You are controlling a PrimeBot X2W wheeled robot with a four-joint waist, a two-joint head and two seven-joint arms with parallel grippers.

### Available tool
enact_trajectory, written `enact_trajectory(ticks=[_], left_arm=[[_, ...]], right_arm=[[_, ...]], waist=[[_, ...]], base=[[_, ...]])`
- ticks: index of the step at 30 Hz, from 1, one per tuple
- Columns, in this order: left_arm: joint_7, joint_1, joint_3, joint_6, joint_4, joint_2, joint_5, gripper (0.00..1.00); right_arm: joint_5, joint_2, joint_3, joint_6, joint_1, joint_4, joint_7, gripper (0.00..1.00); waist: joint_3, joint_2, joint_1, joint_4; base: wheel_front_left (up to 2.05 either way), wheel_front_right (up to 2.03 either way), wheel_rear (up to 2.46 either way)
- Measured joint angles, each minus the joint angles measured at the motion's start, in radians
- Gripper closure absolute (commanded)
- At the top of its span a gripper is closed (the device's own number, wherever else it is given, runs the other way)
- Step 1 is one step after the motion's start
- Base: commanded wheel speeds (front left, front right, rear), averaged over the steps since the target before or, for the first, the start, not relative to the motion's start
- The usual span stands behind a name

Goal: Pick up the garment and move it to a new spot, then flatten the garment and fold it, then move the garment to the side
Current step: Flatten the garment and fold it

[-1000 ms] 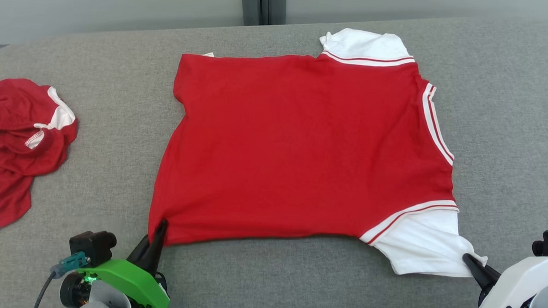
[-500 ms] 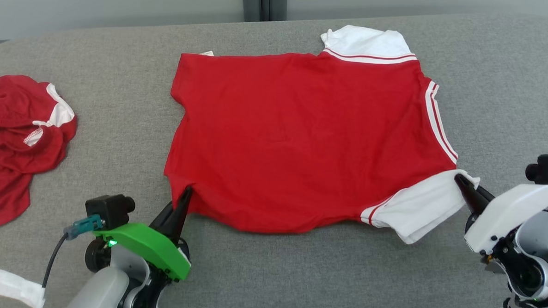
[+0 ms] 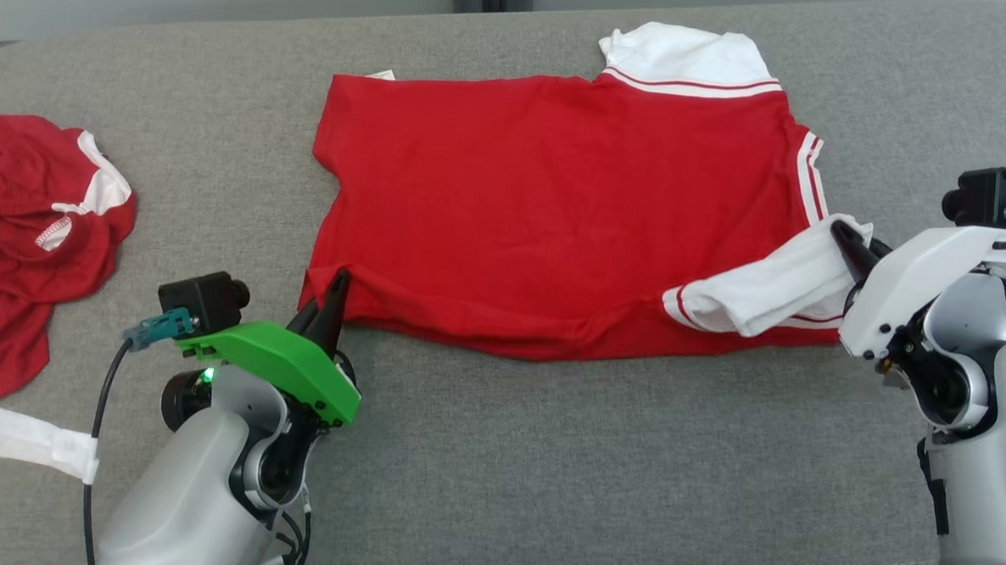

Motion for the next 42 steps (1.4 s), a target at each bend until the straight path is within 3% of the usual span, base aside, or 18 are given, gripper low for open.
enact_trajectory(ticks=[11,26,27,28,29,36,42], left_arm=[[-0.016,-0.103,0.003,0.056,0.111,-0.041,0.024,1.00],[-0.042,-0.150,0.001,0.043,0.172,-0.057,0.034,1.00],[-0.044,-0.151,0.002,0.043,0.174,-0.058,0.033,0.84],[-0.047,-0.154,0.001,0.043,0.178,-0.060,0.034,0.26],[-0.050,-0.158,0.000,0.042,0.182,-0.061,0.034,0.00],[-0.087,-0.168,-0.001,0.043,0.203,-0.058,0.045,0.00],[-0.154,-0.124,-0.003,0.079,0.188,-0.005,0.088,0.00]], right_arm=[[-0.018,-0.009,0.050,0.000,-0.178,0.212,-0.151,1.00],[-0.040,-0.018,0.070,0.000,-0.300,0.361,-0.315,1.00],[-0.042,-0.014,0.070,0.000,-0.300,0.374,-0.323,0.86],[-0.046,-0.013,0.073,0.000,-0.300,0.389,-0.324,0.00],[-0.045,-0.010,0.076,0.000,-0.301,0.401,-0.328,0.00],[-0.007,-0.007,0.102,0.000,-0.307,0.411,-0.374,0.00],[0.023,-0.032,0.086,0.000,-0.240,0.322,-0.377,0.00]], waist=[[0.070,0.0000,0.0000,0.010],[0.110,0.0000,0.0000,0.034],[0.110,0.0000,0.0000,0.034],[0.109,-0.0001,0.0000,0.034],[0.108,0.0000,0.0000,0.035],[0.087,0.0000,0.0001,0.030],[0.053,0.0000,0.0000,0.018]], base=[[0.00,0.00,0.00],[0.00,0.00,0.00],[0.00,0.00,0.00],[0.00,0.00,0.00],[0.00,0.00,0.00],[0.00,0.00,0.00],[0.00,0.00,0.00]])
